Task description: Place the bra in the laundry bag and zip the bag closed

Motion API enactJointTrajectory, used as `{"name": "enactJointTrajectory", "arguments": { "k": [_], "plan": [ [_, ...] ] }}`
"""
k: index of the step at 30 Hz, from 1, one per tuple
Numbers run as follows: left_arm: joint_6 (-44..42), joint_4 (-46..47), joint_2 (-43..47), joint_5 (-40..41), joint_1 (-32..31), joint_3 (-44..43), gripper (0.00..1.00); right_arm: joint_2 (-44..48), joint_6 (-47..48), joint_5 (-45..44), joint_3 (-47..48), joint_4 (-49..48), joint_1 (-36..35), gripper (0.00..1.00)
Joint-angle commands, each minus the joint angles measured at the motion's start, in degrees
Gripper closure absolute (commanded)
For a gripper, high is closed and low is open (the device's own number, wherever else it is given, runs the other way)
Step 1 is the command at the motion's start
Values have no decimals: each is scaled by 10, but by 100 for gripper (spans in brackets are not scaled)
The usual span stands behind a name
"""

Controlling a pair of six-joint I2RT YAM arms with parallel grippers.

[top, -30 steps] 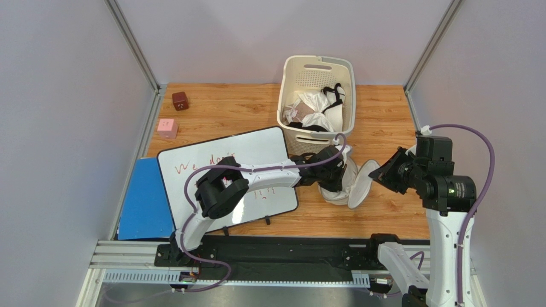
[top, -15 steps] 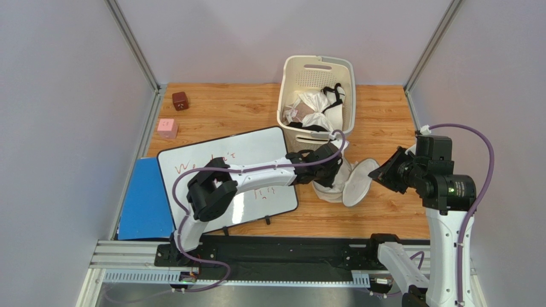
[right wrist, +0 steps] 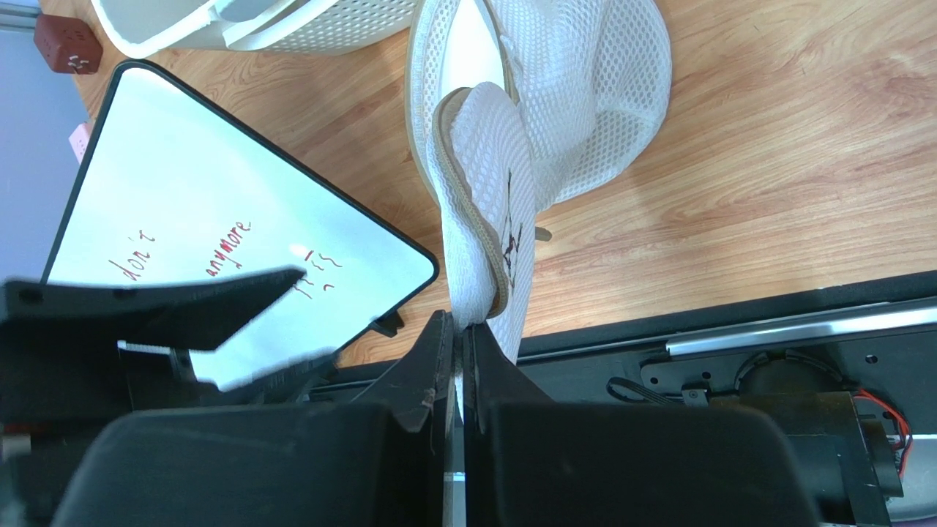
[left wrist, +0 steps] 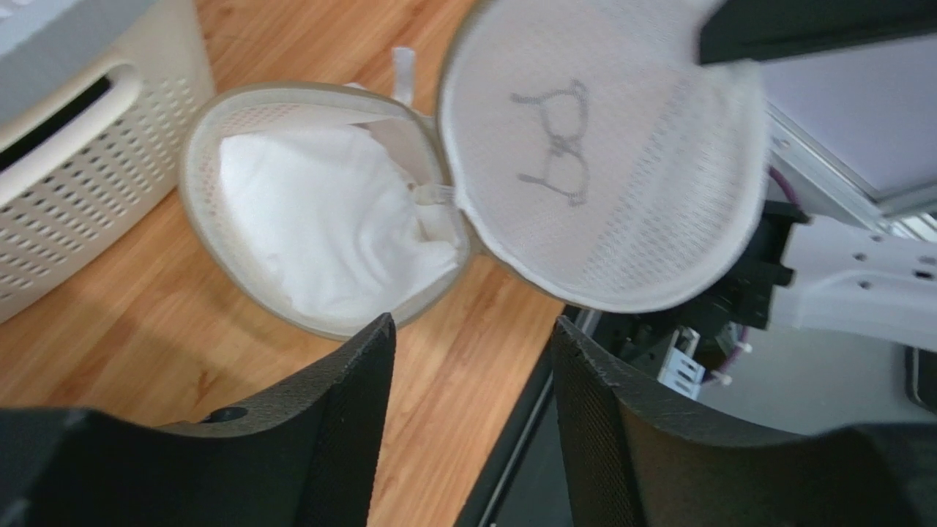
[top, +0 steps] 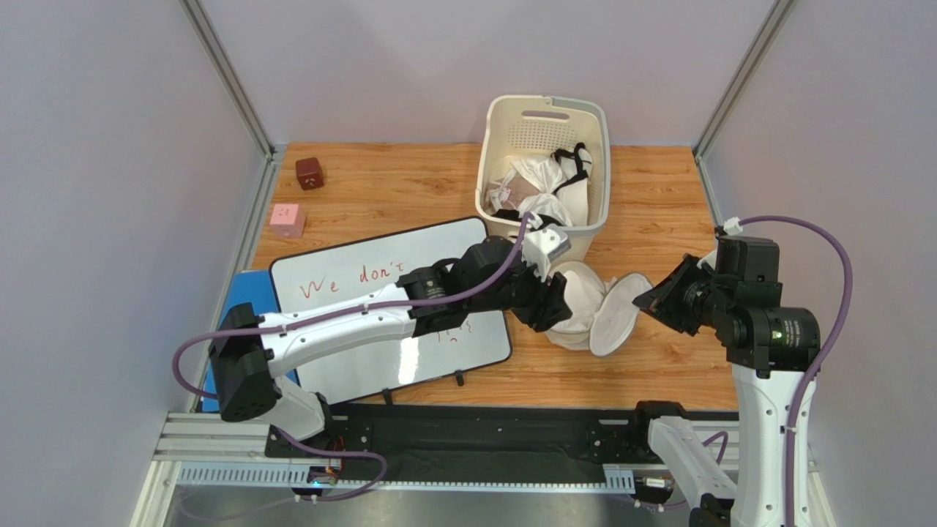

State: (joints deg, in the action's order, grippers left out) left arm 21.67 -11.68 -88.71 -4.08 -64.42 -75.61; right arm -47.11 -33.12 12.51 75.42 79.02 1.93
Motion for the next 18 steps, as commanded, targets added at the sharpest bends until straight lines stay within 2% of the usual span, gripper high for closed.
{"name": "enactJointTrajectory", "arguments": {
  "k": [1, 2, 5, 12, 18],
  "plan": [
    [-61, 110, 59, -43, -51, 49, 38, 6, 0, 8, 0, 61, -3, 100],
    [-99, 114, 61, -4, -82, 51, 38, 6, -1, 9, -4, 61, -3, 100],
    [-135, 134, 45, 77, -123, 55, 37, 8, -6, 15, -9, 56, -3, 100],
    [-144, 119, -20, 66, -133, 5, 36, 8, -8, 17, -11, 56, -3, 100],
    [-139, 94, -81, 92, -138, -48, 37, 4, -13, 25, -9, 55, -3, 100]
  ]
}}
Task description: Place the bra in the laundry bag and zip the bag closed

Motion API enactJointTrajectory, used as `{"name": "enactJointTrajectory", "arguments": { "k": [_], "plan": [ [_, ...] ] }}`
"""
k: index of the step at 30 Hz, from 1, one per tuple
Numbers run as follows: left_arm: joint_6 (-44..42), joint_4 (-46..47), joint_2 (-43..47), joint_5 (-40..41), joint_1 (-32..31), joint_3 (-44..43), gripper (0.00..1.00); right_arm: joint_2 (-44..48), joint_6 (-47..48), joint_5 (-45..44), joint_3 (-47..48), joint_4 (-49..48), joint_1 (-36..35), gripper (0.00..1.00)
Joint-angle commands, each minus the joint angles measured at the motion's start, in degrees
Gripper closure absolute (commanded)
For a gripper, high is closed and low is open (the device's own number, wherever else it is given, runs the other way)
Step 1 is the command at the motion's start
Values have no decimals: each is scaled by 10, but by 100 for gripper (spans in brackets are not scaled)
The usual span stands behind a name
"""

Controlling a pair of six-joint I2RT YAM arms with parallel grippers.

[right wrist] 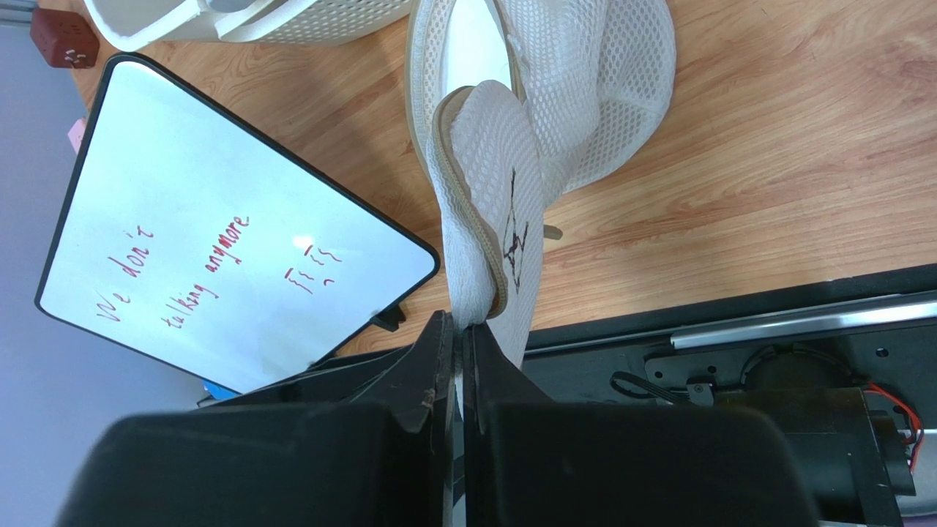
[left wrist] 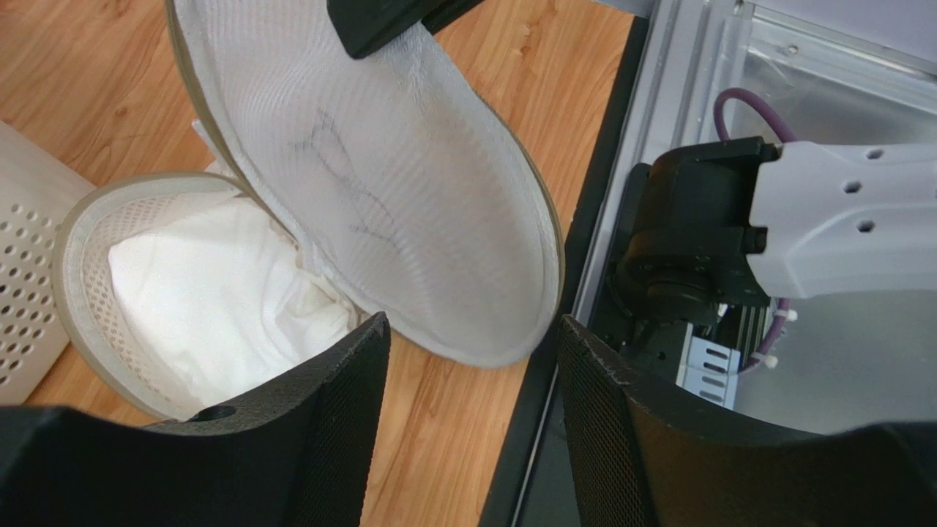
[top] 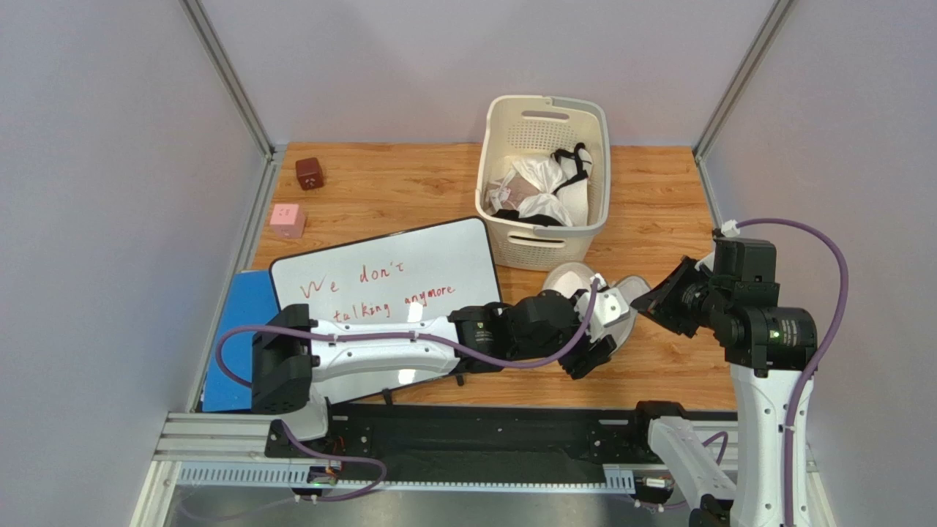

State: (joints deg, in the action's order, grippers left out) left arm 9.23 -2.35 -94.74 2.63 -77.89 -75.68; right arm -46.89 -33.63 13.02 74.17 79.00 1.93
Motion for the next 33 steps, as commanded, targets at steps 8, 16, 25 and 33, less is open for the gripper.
{"name": "enactJointTrajectory", "arguments": {
  "k": [8, 16, 25, 33],
  "plan": [
    [-26, -23, -32, 28, -3, -57, 37, 3, -7, 16, 7, 58, -3, 100],
    [18, 4, 118, 60, 29, 66, 39, 7, -1, -1, 7, 61, -3, 100],
    [201, -299, -29, 155, 128, -96, 40, 15, 2, -5, 8, 66, -3, 100],
    [245, -355, -177, 227, 129, -224, 40, 19, 3, -2, 14, 70, -3, 100]
  ]
}}
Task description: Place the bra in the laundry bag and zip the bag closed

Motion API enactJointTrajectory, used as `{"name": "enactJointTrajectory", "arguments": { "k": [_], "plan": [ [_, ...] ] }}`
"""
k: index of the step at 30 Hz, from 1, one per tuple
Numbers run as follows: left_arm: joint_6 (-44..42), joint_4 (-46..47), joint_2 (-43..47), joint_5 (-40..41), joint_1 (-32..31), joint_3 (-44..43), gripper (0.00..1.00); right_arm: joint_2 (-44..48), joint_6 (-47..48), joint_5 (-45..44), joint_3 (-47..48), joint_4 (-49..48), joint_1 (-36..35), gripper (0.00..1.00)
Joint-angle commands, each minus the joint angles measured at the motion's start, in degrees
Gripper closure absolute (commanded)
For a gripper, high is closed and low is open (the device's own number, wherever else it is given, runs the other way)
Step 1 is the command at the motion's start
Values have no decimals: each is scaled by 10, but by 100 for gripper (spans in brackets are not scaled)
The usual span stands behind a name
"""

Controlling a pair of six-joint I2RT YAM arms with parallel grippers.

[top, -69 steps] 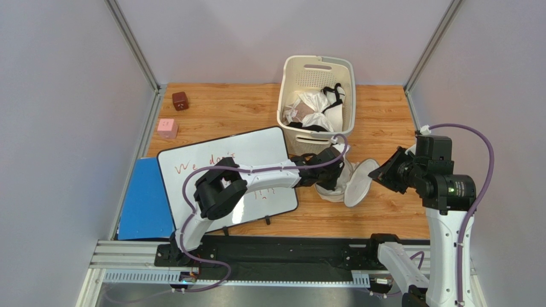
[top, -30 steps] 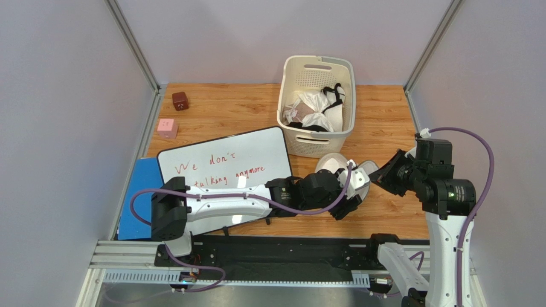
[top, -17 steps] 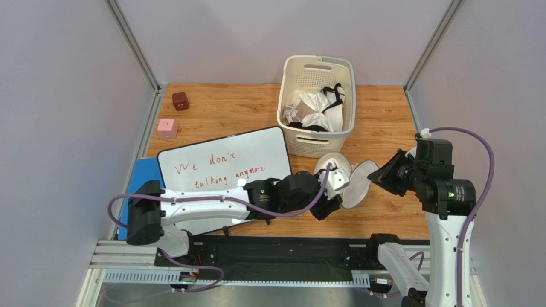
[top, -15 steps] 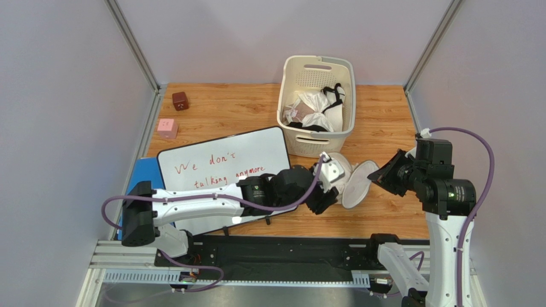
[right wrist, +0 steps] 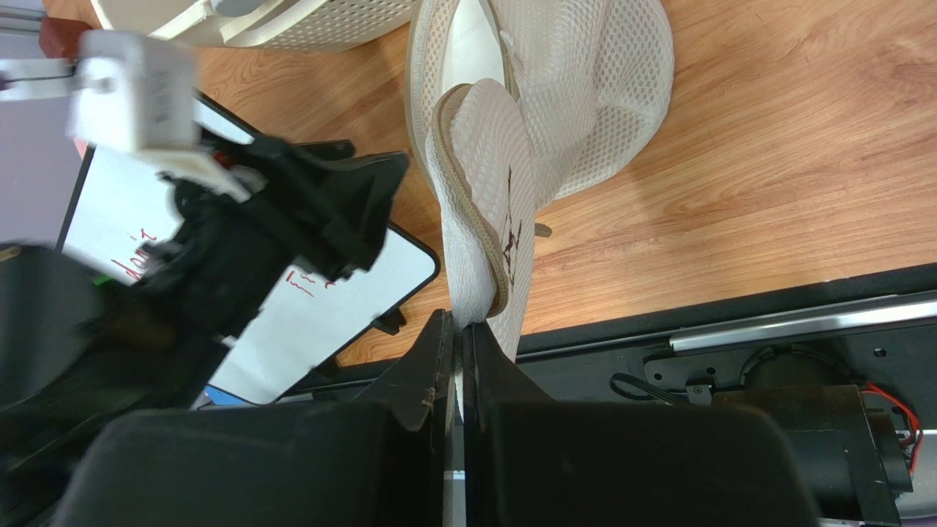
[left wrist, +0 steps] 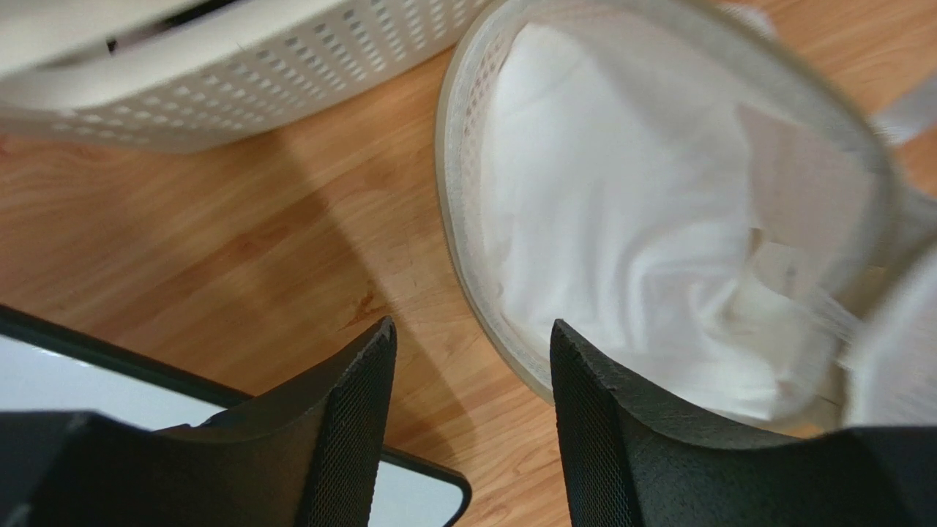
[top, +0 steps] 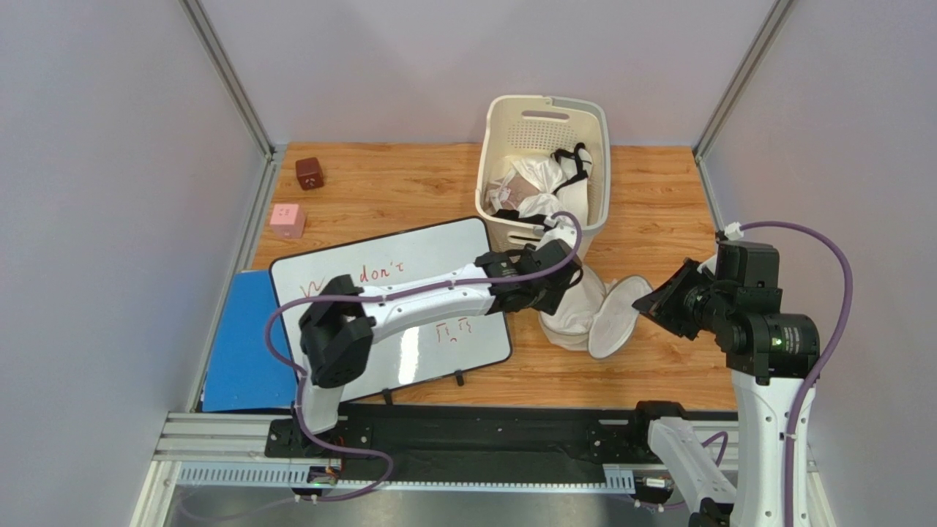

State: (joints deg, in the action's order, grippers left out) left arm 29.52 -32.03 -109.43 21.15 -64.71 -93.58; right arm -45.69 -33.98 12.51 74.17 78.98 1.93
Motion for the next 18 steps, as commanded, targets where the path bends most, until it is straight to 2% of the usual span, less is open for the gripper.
{"name": "enactJointTrajectory", "arguments": {
  "k": [1, 6, 9, 13, 18],
  "plan": [
    [55, -62, -39, 47, -2, -55, 39, 8, 8, 2, 14, 70, -3, 100],
    [83, -66, -82, 69, -2, -66, 37, 7, 8, 6, 16, 69, -3, 100],
    [77, -45, -92, 50, -1, -63, 40, 7, 8, 5, 14, 70, -3, 100],
    [70, -8, -92, 34, -1, -46, 50, 9, 8, 7, 14, 69, -3, 100],
    [39, 16, -95, 9, -1, -52, 85, 11, 8, 8, 13, 69, -3, 100]
  ]
}}
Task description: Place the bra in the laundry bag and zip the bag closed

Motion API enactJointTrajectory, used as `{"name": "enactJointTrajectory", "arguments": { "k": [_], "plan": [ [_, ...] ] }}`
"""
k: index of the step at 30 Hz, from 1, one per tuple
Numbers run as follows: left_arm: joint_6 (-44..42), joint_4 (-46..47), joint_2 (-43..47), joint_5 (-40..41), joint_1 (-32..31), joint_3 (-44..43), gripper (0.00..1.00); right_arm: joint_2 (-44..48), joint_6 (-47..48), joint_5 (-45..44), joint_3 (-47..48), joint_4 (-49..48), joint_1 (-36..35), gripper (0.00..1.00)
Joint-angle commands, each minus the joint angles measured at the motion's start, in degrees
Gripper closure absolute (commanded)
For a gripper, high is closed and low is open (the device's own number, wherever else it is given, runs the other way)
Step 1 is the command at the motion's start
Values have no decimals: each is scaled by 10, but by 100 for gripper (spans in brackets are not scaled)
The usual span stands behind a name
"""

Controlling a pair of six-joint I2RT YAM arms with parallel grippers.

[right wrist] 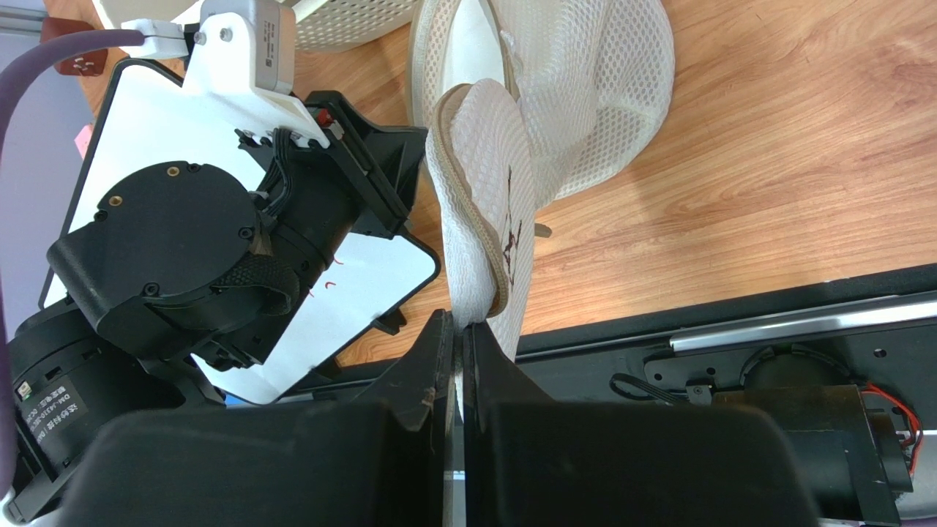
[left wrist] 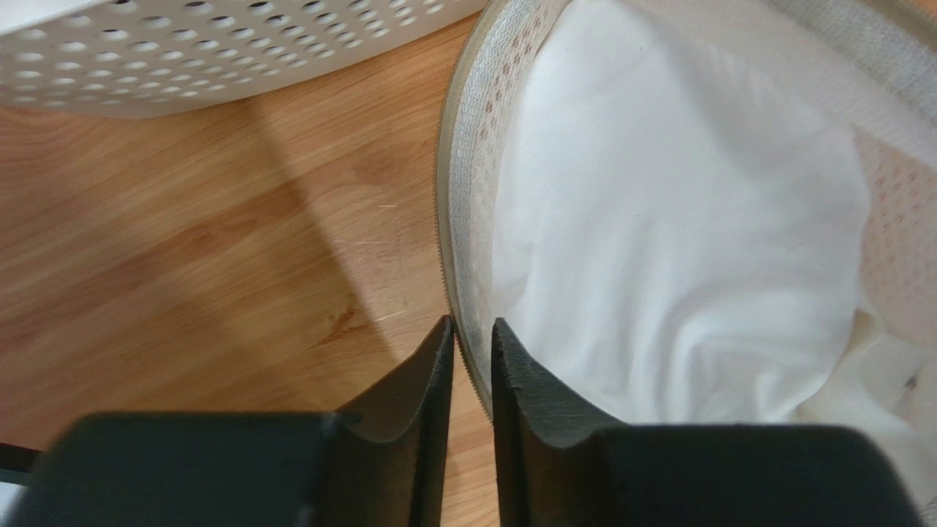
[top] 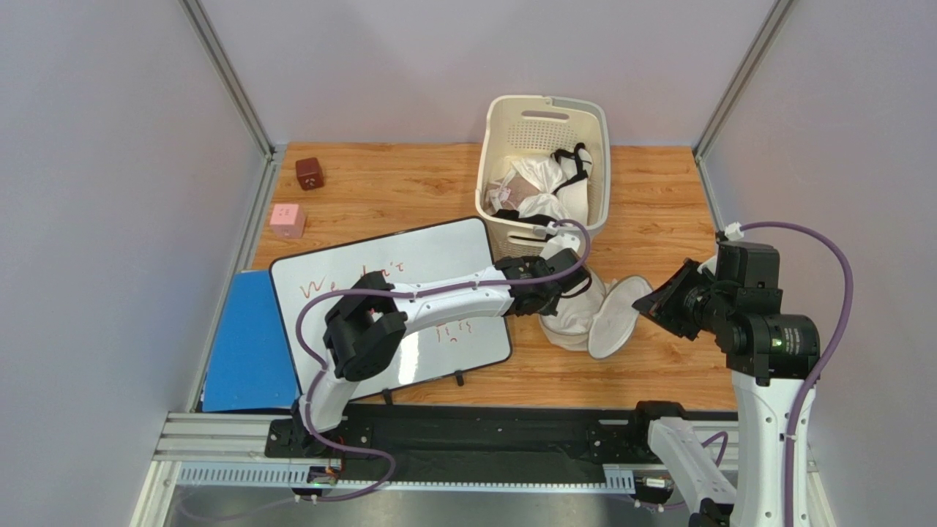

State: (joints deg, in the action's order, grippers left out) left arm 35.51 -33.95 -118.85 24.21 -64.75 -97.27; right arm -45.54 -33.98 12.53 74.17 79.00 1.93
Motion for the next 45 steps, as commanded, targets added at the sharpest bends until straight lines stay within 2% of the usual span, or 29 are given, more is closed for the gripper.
{"name": "enactJointTrajectory", "arguments": {
  "k": [1, 2, 7, 9, 14, 18, 23, 25, 28, 30, 34, 40, 42, 43, 45],
  "plan": [
    [-35, 35, 1, -22, 0, -20, 94, 11, 8, 7, 14, 69, -3, 100],
    [-38, 34, 9, -24, 0, -22, 100, 11, 8, 5, 16, 70, -3, 100],
    [-75, 46, 60, -21, -14, -15, 100, 11, 15, -21, 45, 83, -3, 100],
    [-87, 44, 87, -43, -21, -18, 100, 11, 17, -27, 55, 87, -3, 100],
    [-119, 66, 134, -46, -59, -6, 100, 2, 21, -30, 102, 105, -3, 100],
    [-77, 50, 122, -92, -23, 18, 100, 6, 25, -37, 81, 104, -3, 100],
    [-76, 42, 114, -108, -9, 25, 100, 19, 26, -43, 54, 98, -3, 100],
    [-69, 35, 135, -125, -13, 20, 100, 8, 33, -55, 108, 110, -3, 100],
    [-69, 39, 171, -119, -17, 34, 100, -2, 40, -72, 133, 128, -3, 100],
    [-76, 48, 170, -135, -13, 45, 100, 2, 37, -73, 100, 123, -3, 100],
    [-80, -3, 123, -131, -9, 29, 100, 18, 27, -39, 36, 100, -3, 100],
    [-96, 20, 157, -124, -10, 71, 100, 22, 28, -38, 25, 99, -3, 100],
    [-106, 4, 159, -116, -11, 56, 94, 19, 29, -34, 28, 99, -3, 100],
    [-112, -2, 167, -107, -10, 53, 82, 19, 29, -32, 30, 97, -3, 100],
    [-113, -4, 183, -86, -12, 53, 71, 17, 30, -29, 33, 99, -3, 100]
  ]
}}
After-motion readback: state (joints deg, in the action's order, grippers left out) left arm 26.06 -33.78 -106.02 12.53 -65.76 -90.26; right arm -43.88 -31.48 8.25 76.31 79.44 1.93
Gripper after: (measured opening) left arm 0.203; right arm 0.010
